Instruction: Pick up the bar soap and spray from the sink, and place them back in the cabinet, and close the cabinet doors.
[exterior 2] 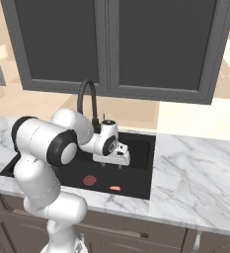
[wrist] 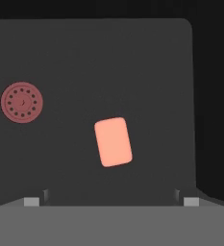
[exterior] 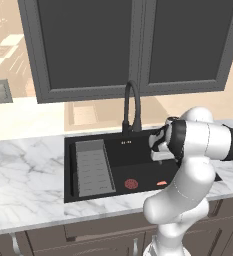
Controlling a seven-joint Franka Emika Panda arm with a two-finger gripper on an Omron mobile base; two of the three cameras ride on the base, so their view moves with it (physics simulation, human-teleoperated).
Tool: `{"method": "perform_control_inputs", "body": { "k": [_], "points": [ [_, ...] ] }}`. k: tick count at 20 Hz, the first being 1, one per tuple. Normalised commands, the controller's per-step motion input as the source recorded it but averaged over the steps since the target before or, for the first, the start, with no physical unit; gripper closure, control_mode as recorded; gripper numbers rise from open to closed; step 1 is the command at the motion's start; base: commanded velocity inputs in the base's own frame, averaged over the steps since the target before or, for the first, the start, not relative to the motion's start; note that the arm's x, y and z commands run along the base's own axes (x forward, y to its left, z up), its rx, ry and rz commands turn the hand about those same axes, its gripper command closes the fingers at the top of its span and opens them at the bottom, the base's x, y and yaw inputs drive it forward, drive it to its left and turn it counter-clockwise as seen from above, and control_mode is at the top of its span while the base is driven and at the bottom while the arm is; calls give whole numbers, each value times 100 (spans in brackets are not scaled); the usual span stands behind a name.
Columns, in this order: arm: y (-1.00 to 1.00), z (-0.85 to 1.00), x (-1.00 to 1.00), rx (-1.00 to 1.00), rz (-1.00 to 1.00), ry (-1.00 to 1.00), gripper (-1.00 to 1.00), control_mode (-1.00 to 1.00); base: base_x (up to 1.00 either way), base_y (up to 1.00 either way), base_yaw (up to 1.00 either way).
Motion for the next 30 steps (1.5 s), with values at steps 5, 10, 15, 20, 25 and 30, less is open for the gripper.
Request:
{"method": "perform_control_inputs", "body": {
  "k": [5, 10, 15, 20, 25, 30],
  "points": [
    [0, -15, 9, 0, 0, 0, -100, -100, 0, 0, 0],
    [-1, -15, 6, 0, 0, 0, -100, -100, 0, 0, 0],
    [-2, -15, 0, 0, 0, 0, -100, -100, 0, 0, 0],
    [0, -18, 0, 0, 0, 0, -100, -100, 0, 0, 0],
    [0, -20, 7, 0, 0, 0, -100, -100, 0, 0, 0],
    [-1, -21, 1, 0, 0, 0, -100, -100, 0, 0, 0]
  ]
}}
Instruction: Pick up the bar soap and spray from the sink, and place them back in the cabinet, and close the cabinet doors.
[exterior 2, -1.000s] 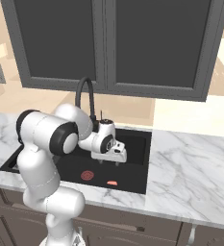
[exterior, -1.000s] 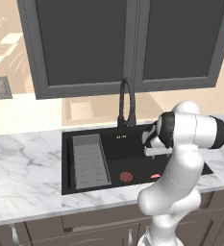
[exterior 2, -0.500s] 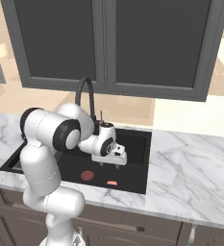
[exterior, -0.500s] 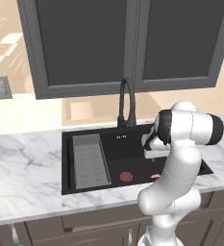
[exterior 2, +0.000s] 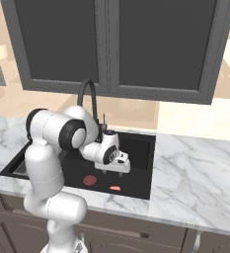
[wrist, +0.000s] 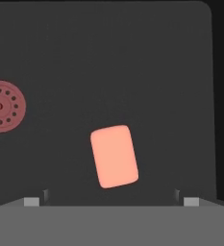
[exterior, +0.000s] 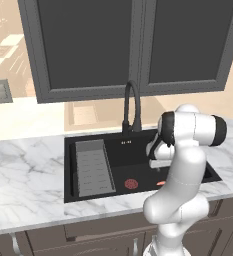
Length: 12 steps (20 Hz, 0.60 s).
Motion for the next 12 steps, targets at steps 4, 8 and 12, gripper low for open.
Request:
{"method": "perform_control_inputs", "body": {
  "k": [4, 8, 12],
  "points": [
    [0, -21, 1, 0, 0, 0, -100, -100, 0, 0, 0],
    [0, -18, 1, 0, 0, 0, -100, -100, 0, 0, 0],
    [0, -20, 2, 0, 0, 0, -100, -100, 0, 0, 0]
  ]
}}
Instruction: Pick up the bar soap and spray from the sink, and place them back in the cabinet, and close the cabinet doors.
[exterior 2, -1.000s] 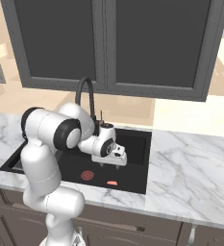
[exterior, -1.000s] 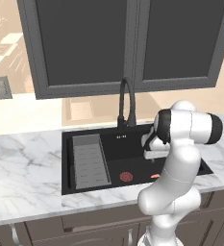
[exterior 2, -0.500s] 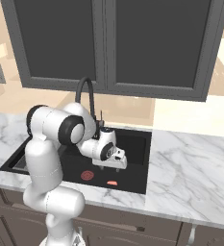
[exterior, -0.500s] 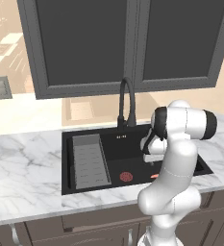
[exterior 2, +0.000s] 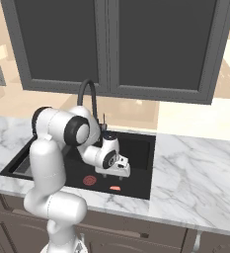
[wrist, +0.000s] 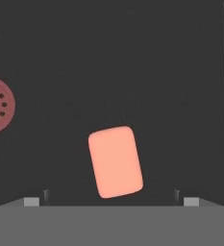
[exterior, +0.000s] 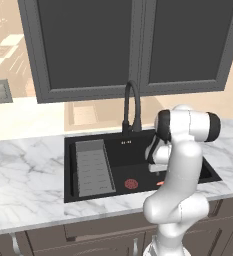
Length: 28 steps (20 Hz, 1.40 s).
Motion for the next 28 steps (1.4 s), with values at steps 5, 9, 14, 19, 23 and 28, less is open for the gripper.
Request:
{"method": "perform_control_inputs", "body": {
  "k": [5, 9, 14, 19, 23, 28],
  "points": [
    [0, -21, 5, 0, 0, 0, -100, -100, 0, 0, 0],
    [0, -19, 0, 0, 0, 0, -100, -100, 0, 0, 0],
    [0, -19, 0, 0, 0, 0, -100, -100, 0, 0, 0],
    [-1, -20, 0, 0, 0, 0, -100, -100, 0, 0, 0],
    [0, -19, 0, 0, 0, 0, -100, -100, 0, 0, 0],
    [-6, -14, 0, 0, 1, 0, -100, -100, 0, 0, 0]
  ]
}}
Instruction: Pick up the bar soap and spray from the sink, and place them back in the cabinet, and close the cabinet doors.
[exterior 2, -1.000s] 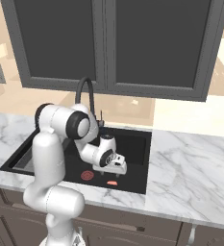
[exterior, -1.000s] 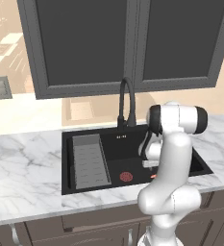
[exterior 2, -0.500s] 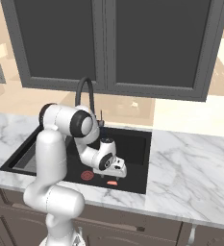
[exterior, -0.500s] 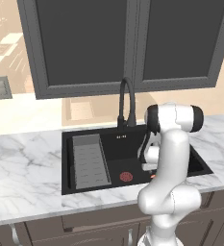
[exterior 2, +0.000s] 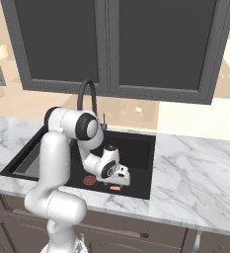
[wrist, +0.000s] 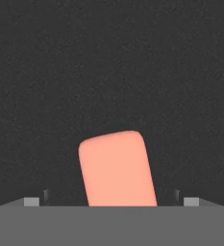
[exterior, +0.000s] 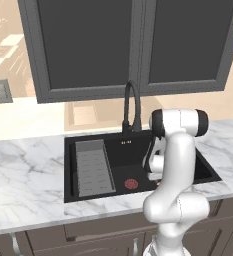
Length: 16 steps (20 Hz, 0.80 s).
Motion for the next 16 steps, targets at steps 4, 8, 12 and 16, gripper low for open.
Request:
{"method": "perform_control_inputs", "body": {
  "k": [4, 8, 12, 16],
  "points": [
    [-11, -13, 0, 0, 1, 0, -100, -100, 0, 0, 0],
    [-10, -16, 0, 0, 2, 0, -100, -100, 0, 0, 0],
    [-2, -13, 0, 0, 0, 0, -100, -100, 0, 0, 0],
    [0, -13, 0, 0, 0, 0, -100, -100, 0, 0, 0]
  ]
}}
